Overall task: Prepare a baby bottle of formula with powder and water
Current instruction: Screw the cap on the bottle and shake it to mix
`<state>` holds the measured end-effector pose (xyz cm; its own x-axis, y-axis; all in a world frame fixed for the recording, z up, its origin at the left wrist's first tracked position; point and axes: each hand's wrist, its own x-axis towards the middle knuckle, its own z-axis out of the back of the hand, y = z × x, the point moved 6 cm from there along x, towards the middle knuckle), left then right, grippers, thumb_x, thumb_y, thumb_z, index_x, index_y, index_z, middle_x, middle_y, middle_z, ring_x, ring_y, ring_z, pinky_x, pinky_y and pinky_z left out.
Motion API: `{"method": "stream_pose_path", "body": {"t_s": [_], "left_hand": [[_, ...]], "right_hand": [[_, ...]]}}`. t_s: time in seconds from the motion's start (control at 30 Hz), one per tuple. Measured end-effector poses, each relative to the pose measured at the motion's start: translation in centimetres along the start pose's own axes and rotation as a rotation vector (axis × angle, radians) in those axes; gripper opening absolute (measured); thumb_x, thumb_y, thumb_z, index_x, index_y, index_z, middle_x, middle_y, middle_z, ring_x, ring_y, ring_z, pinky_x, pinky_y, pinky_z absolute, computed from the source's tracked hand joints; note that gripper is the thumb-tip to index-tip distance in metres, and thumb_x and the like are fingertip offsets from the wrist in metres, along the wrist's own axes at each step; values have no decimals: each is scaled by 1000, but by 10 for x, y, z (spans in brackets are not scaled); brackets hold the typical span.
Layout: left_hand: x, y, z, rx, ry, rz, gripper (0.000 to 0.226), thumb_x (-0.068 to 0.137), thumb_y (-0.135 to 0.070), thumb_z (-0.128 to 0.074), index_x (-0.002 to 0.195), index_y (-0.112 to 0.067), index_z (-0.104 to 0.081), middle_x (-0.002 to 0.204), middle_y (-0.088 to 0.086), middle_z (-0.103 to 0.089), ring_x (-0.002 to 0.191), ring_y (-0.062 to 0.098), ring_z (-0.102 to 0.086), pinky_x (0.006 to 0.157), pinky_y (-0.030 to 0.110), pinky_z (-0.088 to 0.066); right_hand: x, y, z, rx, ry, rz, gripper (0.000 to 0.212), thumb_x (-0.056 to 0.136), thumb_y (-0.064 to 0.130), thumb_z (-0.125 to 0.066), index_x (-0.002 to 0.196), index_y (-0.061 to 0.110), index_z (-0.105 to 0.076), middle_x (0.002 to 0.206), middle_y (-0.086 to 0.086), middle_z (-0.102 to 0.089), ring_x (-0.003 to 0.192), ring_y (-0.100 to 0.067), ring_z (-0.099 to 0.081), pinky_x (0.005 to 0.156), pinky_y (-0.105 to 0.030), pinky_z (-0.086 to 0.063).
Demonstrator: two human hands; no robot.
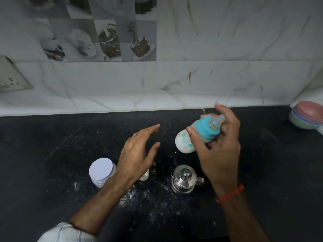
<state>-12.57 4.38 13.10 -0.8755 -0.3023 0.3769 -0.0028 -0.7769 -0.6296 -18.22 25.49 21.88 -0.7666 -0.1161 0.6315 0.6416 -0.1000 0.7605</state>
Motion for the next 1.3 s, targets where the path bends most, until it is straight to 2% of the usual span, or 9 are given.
{"method": "stream_pose_path", "body": {"t_s": [0.17, 0.27, 0.43, 0.57, 0.73, 0.87, 1.07, 1.2, 1.3], "left_hand": [[9, 0, 3, 0, -21, -1, 55, 101, -27, -68, 152, -31, -49, 140, -15, -63, 130, 7, -57, 109, 47, -50], [12, -1, 3, 14, -5, -17, 54, 101, -28, -67, 152, -32, -48, 143, -14, -62, 132, 10, -57, 110, 49, -49], [14, 4, 5, 19, -8, -13, 52, 103, -33, -64, 152, -32, -47, 145, -10, -62, 133, 12, -57, 110, 52, -49], [11, 4, 7, 32, -5, -35, 53, 101, -40, -57, 152, -32, -47, 145, -10, -62, 133, 12, -57, 108, 52, -51], [11, 19, 14, 33, -24, 24, 52, 101, -40, -57, 151, -33, -47, 145, -10, -62, 133, 13, -57, 108, 53, -51], [11, 20, 14, 38, -2, 9, 52, 100, -42, -55, 151, -35, -46, 145, -10, -62, 133, 14, -58, 108, 53, -50], [18, 25, 16, 49, -18, 29, 52, 100, -40, -57, 151, -32, -48, 145, -9, -62, 133, 13, -57, 109, 51, -50], [17, 22, 14, 36, 4, -22, 50, 101, -37, -59, 150, -32, -50, 144, -10, -62, 132, 13, -57, 110, 50, -49], [22, 24, 16, 33, -12, -10, 50, 102, -34, -62, 150, -32, -49, 144, -10, -62, 132, 13, -57, 110, 51, -49]], "right_hand": [[2, -1, -5, 33, -76, 133, 65, 83, 11, -82, 134, 19, -41, 128, -8, -59, 113, -28, -65, 98, -41, -56], [-3, -31, -22, -16, 126, -115, 66, 83, 24, -85, 134, 38, -46, 121, 3, -64, 109, -18, -68, 95, -43, -59], [2, -4, -5, 61, -109, 152, 61, 85, 9, -79, 132, 22, -43, 128, -7, -56, 113, -26, -66, 96, -39, -58], [2, -35, -24, -67, 96, -105, 64, 84, 20, -84, 134, 32, -47, 119, 3, -64, 106, -13, -68, 93, -41, -60], [14, -18, -28, 21, -51, 75, 67, 84, 10, -81, 137, 18, -41, 131, 16, -56, 112, -11, -64, 95, -26, -56], [11, -35, -56, -51, 153, -87, 67, 85, 21, -83, 138, 30, -45, 117, -1, -64, 102, -15, -67, 90, -35, -60], [18, -24, -51, 142, 103, -111, 66, 86, 18, -81, 138, 31, -43, 113, -7, -66, 99, -21, -72, 88, -38, -63], [17, 1, -40, 32, -8, 141, 59, 86, 20, -81, 132, 25, -44, 124, 1, -59, 108, -27, -66, 93, -36, -58], [17, -24, -59, -96, 177, -28, 63, 84, 25, -84, 135, 27, -46, 120, 4, -62, 106, -17, -66, 94, -39, -58]]}}
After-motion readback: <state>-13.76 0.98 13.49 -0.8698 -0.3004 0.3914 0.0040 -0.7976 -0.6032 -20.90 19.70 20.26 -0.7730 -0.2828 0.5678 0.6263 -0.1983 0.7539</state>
